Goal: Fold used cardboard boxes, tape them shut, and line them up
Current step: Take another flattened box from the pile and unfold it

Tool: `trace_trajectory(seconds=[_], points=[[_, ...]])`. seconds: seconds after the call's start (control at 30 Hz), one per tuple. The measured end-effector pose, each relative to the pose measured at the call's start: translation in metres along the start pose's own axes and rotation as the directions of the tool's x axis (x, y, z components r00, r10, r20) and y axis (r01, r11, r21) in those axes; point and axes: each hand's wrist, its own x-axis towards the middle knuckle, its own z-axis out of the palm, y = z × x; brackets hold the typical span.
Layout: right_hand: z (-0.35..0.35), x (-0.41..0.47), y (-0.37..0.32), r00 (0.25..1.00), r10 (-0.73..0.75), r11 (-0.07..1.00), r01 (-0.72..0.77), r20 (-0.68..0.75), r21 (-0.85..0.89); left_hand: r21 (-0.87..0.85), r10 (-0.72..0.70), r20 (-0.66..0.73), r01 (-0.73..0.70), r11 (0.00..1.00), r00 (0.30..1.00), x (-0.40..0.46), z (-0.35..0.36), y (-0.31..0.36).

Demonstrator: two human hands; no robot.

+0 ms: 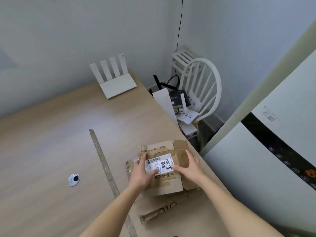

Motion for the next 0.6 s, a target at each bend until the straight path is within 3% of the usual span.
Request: trace_trajectory(seconds=[0.3,0.6], points=[[0.006,-0.061,-0.040,0.991,-0.131,0.989,0.131,-0.007,0.065,-0.191,0.099,-0.075,-0.112,0.975,0.992,-0.046,-0.042,-0.009],[0.068,-0.211,-0.106,0.922,-0.387,0.919,0.384,0.016,0.091,-0.255,0.241,-0.316,-0.327,0.910,0.918,-0.172,-0.141,-0.083]])
